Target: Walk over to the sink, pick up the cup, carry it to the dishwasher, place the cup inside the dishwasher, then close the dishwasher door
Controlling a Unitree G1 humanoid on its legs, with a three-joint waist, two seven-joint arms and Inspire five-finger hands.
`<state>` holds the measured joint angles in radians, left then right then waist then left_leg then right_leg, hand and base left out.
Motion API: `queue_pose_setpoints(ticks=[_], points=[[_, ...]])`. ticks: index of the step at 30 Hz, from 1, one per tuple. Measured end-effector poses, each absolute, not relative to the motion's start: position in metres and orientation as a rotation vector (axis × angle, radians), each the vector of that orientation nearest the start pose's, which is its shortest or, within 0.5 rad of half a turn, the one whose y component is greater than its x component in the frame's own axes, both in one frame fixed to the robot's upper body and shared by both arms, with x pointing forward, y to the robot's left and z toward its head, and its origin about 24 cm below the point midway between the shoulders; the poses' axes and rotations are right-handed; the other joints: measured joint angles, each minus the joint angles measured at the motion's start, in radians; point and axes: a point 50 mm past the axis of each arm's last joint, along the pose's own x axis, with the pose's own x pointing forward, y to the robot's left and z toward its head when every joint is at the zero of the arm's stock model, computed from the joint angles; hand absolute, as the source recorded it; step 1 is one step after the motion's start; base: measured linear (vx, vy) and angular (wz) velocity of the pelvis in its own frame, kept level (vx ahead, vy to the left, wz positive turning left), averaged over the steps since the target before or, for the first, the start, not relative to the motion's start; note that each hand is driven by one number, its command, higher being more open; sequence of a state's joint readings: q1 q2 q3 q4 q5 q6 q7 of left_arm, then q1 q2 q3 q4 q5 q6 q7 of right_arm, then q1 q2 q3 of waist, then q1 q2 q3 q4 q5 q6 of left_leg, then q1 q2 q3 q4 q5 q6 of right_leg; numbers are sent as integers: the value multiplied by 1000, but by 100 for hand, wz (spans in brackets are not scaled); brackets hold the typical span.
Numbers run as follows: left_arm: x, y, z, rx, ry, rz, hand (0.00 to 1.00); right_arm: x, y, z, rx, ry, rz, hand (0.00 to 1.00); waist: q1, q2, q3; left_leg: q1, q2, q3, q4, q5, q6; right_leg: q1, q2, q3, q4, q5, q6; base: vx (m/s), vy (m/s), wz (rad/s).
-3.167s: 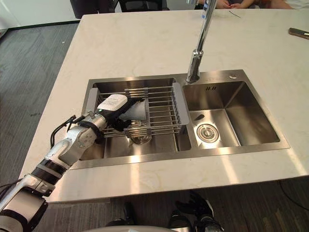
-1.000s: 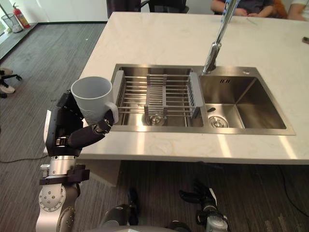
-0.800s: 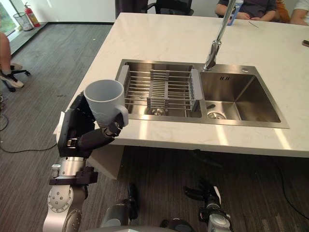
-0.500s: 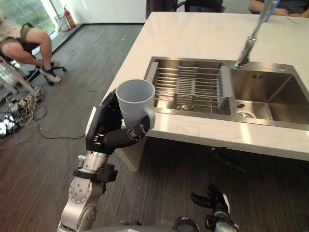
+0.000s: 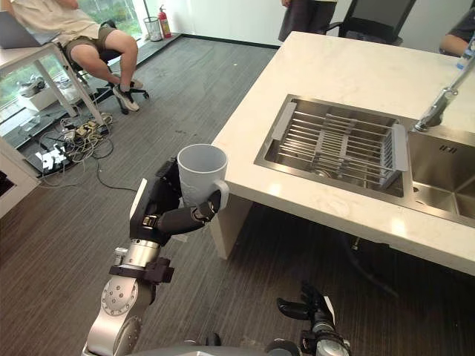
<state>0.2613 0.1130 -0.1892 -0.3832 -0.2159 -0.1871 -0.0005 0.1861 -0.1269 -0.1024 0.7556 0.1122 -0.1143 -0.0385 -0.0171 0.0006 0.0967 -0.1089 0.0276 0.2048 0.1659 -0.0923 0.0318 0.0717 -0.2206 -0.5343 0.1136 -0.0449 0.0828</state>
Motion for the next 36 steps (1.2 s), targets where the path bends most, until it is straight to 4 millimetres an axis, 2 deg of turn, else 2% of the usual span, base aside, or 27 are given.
queue_pose_setpoints(ticks=[1, 2, 3, 4, 6, 8, 9, 10, 11, 12, 13, 14, 15, 16, 17, 20, 21, 22, 23, 25, 28, 31, 32, 36], points=[[197, 141, 89, -173, -290, -99, 30, 124, -226, -126, -19, 790, -288, 90, 3, -8, 6, -20, 86, 202, 58, -7, 2, 1, -3, -47, 1, -2, 0, 4, 2, 131], [197, 145, 89, -173, -291, -73, 30, 128, -227, -124, -25, 779, -289, 90, 3, -3, 8, -36, 126, 290, 99, -16, 5, 5, -4, -73, 2, -2, 0, 18, 22, 114], [198, 149, 90, -169, -296, -43, 30, 135, -231, -121, -41, 759, -295, 90, 1, 13, 8, -52, 149, 375, 145, -19, 5, 10, -2, -103, 10, -4, 3, -11, 123, 108], [197, 157, 89, -159, -296, -5, 30, 142, -236, -117, -58, 736, -305, 90, 2, 10, 12, -58, 147, 399, 149, -31, 23, 23, -8, -116, 13, -8, 7, -22, 173, 115], [193, 169, 87, -154, -285, 58, 30, 156, -234, -110, -61, 686, -300, 90, 8, -13, 23, -58, 115, 364, 150, -46, 39, 39, -38, -119, 46, -32, 14, -19, 158, 75], [185, 177, 79, -165, -248, 118, 30, 175, -233, -100, -80, 627, -281, 90, 12, -15, 28, -60, 92, 339, 190, -103, 53, 18, -107, -123, 187, -75, 16, -2, 189, 43], [182, 176, 77, -180, -232, 125, 30, 182, -231, -97, -83, 609, -271, 90, 15, -10, 29, -59, 80, 324, 203, -124, 64, -14, -154, -107, 305, -74, 14, 20, 235, 36], [181, 176, 77, -182, -234, 122, 30, 184, -229, -96, -83, 602, -264, 90, 16, -13, 31, -55, 69, 313, 206, -130, 69, -35, -179, -87, 374, -69, 8, 45, 264, 63], [181, 173, 79, -183, -239, 106, 30, 186, -226, -95, -84, 591, -253, 90, 13, -18, 36, -51, 46, 276, 209, -138, 79, -83, -216, -17, 504, -37, -24, 97, 206, 95], [181, 170, 81, -184, -243, 88, 30, 186, -223, -95, -78, 591, -246, 90, 1, -16, 40, -47, 32, 228, 209, -145, 89, -138, -210, 87, 613, -41, -26, 114, 120, 106], [181, 169, 81, -185, -245, 84, 30, 186, -221, -95, -77, 592, -240, 90, -4, -12, 43, -44, 29, 207, 207, -146, 90, -157, -190, 131, 644, -73, -16, 169, 93, 129], [181, 167, 82, -186, -248, 69, 30, 185, -217, -96, -84, 595, -216, 90, -9, -5, 47, -29, 17, 147, 197, -142, 83, -193, -134, 196, 645, -146, -13, 146, 70, 99], [181, 167, 82, -186, -250, 68, 30, 185, -215, -96, -86, 595, -209, 90, -9, -4, 47, -22, 9, 130, 193, -143, 82, -205, -117, 213, 627, -164, -14, 149, 68, 98], [181, 166, 82, -188, -251, 67, 30, 185, -214, -96, -89, 595, -203, 90, -10, -4, 47, -17, 0, 108, 188, -142, 81, -217, -98, 237, 600, -180, -14, 176, 16, 122], [182, 163, 84, -196, -259, 51, 30, 184, -215, -96, -92, 591, -201, 90, -28, -2, 48, -15, -24, 36, 190, -136, 86, -244, -23, 353, 468, -199, -2, 185, -11, 132], [188, 157, 84, -208, -266, 18, 30, 178, -216, -96, -101, 593, -204, 90, -24, -6, 45, -13, -54, -45, 208, -145, 71, -252, 24, 449, 323, -190, 7, 193, -91, 122], [191, 157, 85, -212, -271, 10, 30, 177, -215, -96, -101, 595, -200, 90, -21, -14, 40, -14, -64, -75, 233, -157, 49, -246, 33, 436, 243, -121, -4, 217, -176, 124], [191, 157, 85, -211, -273, 10, 30, 177, -216, -96, -102, 592, -198, 90, -19, -15, 39, -17, -64, -83, 248, -163, 40, -244, 40, 434, 225, -81, 15, 219, -211, 124], [191, 156, 83, -217, -264, 15, 30, 177, -219, -95, -112, 590, -198, 90, -13, 6, 27, -30, -40, -105, 268, -179, 13, -209, 61, 410, 186, -80, 32, 223, -214, 67], [190, 158, 83, -224, -268, 31, 30, 182, -222, -88, -127, 555, -191, 90, 27, 23, 17, -28, 7, -135, 268, -195, -21, -151, 112, 372, 101, -58, 7, 246, -246, 36], [186, 161, 79, -217, -247, 40, 30, 188, -232, -76, -171, 504, -191, 90, 29, 20, 9, 6, 33, -167, 230, -197, -38, -83, 148, 335, 21, -44, -11, 174, -192, 26], [182, 162, 75, -214, -231, 38, 30, 191, -242, -69, -213, 479, -194, 90, 32, 19, 4, 29, 34, -169, 200, -194, -43, -53, 154, 332, -12, -44, -12, 136, -84, 6], [180, 174, 78, -193, -248, 76, 30, 176, -214, -87, -194, 551, -97, 90, 35, -13, -33, -6, 18, -174, 163, -132, -28, -50, 152, 362, -94, 37, -27, 0, 0, 0], [180, 173, 78, -195, -246, 76, 30, 176, -213, -88, -192, 554, -95, 90, 35, -18, -35, -8, 19, -164, 166, -131, -26, -59, 154, 371, -96, 38, -25, 9, -1, -5]])
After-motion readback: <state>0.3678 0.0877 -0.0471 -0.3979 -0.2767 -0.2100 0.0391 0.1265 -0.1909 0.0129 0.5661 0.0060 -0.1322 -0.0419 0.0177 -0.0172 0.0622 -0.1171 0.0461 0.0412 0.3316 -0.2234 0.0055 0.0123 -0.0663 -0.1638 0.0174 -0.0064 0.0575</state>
